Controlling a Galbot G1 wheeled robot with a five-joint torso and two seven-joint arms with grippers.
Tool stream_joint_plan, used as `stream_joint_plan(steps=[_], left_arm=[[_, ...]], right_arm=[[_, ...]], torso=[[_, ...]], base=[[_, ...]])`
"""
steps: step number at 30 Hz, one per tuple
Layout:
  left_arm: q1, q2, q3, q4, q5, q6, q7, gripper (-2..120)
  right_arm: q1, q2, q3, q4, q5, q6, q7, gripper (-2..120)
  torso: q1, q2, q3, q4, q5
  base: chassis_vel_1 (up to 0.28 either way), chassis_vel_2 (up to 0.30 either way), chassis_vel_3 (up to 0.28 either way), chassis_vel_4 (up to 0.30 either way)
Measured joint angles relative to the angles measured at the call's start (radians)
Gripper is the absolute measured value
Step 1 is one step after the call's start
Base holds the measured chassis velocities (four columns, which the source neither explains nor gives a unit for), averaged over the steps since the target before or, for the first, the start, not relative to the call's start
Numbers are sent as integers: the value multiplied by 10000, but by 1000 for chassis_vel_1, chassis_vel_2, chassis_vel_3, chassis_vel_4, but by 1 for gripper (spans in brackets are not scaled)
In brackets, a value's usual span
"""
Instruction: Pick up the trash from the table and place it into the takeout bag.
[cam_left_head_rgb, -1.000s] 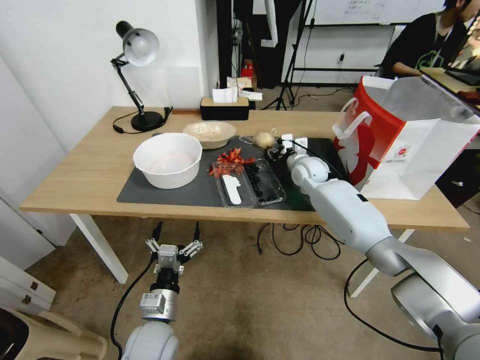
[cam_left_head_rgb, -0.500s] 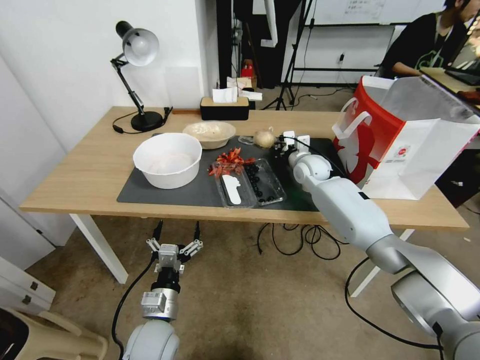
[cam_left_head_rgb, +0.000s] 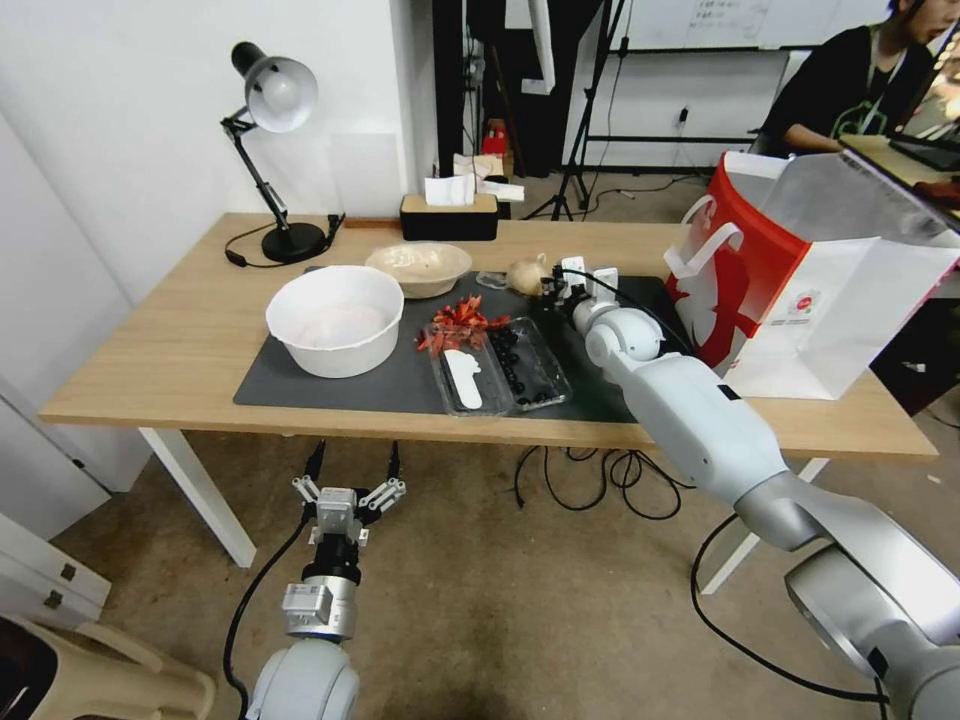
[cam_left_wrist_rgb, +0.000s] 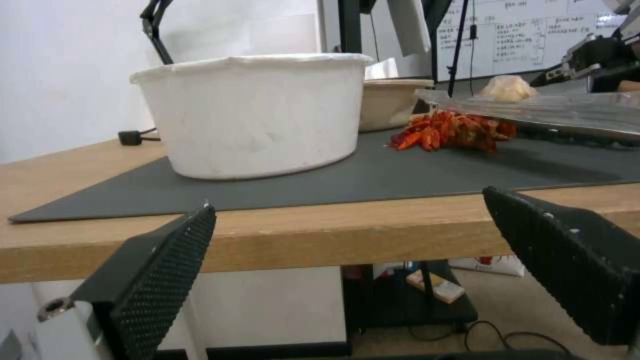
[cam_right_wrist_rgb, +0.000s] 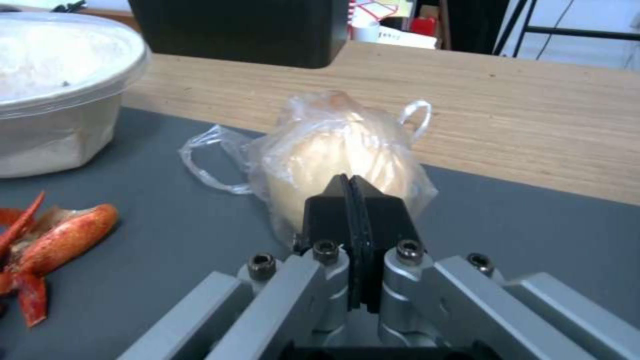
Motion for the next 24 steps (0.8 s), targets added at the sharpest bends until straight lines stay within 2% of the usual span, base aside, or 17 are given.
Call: stream_joint_plan(steps=[7, 10, 13, 15, 17, 18, 21, 22, 24], left_arm=[[2, 14, -4, -28, -6, -11, -4, 100], [-9, 26, -4, -35, -4, -10, -4, 100], [-15, 58, -18, -77, 1, -1, -5, 100], [-14, 67, -23, -78, 2, 0, -6, 100], [-4, 73, -30, -78, 3, 0, -8, 100], [-4, 73, -30, -78, 3, 0, -8, 100], [13, 64, -41, -78, 6, 1, -8, 100], [13, 64, -41, -78, 6, 1, -8, 100], [13, 68, -47, -65, 7, 1, -8, 100]], right_arm=[[254, 143, -97, -48, -244, 139, 43, 0], [398, 222, -117, -145, -257, 140, 113, 6], [610, 364, -153, -424, -277, 117, 209, 21], [662, 406, -167, -504, -286, 101, 218, 24], [784, 532, -203, -726, -301, 82, 222, 34], [784, 532, -203, -726, -301, 82, 222, 34], [900, 774, -218, -1020, -328, 12, 222, 48], [900, 774, -218, -1020, -328, 12, 222, 48], [911, 888, -261, -1166, -432, -63, 221, 57]], torso=[[0, 0, 0, 1, 0], [0, 0, 0, 2, -1], [0, 0, 0, 1, -1], [0, 1, 0, 0, -2], [0, 0, 0, 0, -1], [0, 0, 0, 0, -1], [0, 0, 0, 2, -2], [0, 0, 0, 2, -2], [-1, 0, 0, 2, -1]], base=[[0, 0, 0, 0], [0, 0, 0, 0], [0, 0, 0, 0], [0, 0, 0, 0], [0, 0, 0, 0], [0, 0, 0, 0], [0, 0, 0, 0], [0, 0, 0, 0], [0, 0, 0, 0]])
